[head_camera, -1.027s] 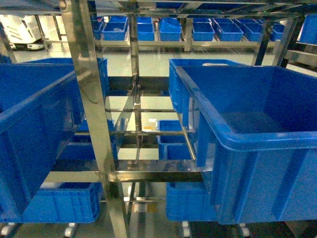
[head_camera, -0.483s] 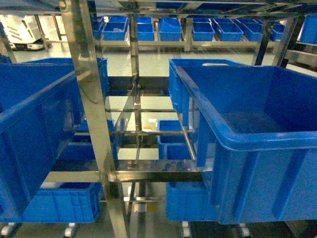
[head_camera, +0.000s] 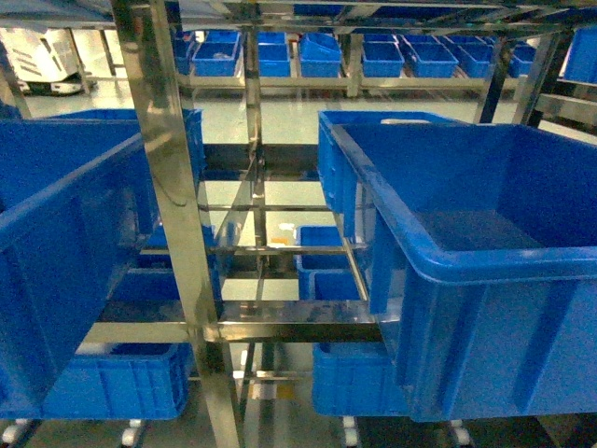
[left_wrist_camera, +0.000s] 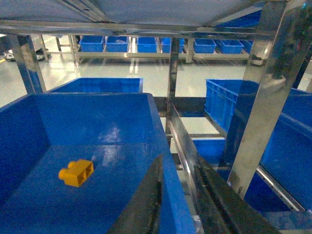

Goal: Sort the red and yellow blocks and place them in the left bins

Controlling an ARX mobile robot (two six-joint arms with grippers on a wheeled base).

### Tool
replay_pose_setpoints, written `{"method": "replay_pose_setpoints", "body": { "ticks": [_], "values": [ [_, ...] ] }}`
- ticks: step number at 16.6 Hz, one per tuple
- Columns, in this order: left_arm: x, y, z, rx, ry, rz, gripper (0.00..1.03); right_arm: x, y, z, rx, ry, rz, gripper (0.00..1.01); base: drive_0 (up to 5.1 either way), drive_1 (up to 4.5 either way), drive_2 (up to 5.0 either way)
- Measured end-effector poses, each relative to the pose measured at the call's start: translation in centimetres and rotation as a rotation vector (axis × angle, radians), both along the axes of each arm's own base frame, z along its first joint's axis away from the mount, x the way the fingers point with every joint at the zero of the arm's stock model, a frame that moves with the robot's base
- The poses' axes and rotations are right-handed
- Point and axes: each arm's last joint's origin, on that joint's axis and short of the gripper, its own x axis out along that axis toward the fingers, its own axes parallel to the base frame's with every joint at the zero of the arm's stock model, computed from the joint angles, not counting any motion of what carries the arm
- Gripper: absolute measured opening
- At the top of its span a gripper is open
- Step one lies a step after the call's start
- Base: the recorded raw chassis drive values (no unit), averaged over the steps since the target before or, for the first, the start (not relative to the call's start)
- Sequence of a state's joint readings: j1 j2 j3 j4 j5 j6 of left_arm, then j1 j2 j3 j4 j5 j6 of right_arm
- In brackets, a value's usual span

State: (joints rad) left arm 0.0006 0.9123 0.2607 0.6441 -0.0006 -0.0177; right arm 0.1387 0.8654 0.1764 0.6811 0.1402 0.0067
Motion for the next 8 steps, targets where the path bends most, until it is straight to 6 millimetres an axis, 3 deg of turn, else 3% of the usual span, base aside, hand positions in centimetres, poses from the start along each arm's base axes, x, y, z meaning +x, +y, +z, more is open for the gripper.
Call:
{"method": "replay_pose_setpoints", "body": {
  "ticks": [1, 2, 5, 8],
  "values": [
    [-0.8, 0.0, -0.6, 0.000, -0.004, 0.000, 0.06, -0.7, -0.4, -0.4, 0.000, -0.001, 0.000, 0.03, 0.0, 0.00, 0.0],
    [-1.5, 0.0, -1.1, 0.001, -0.003, 0.000, 0.02, -1.3, -0.7, -0.8, -0.004, 0.002, -0.004, 0.02, 0.0, 0.00, 0.0],
    [-3.2, 0.0, -2.3, 0.001, 0.002, 0.000, 0.02, -2.7, -2.0, -1.5, -0.004, -0.001, -0.009, 0.02, 0.0, 0.00, 0.0],
    [-4.5, 0.0, -3.1, 0.001, 0.003, 0.000, 0.02, -3.8, -2.0, -2.0, -0.003, -0.004, 0.001, 0.02, 0.0, 0.00, 0.0]
  ]
}}
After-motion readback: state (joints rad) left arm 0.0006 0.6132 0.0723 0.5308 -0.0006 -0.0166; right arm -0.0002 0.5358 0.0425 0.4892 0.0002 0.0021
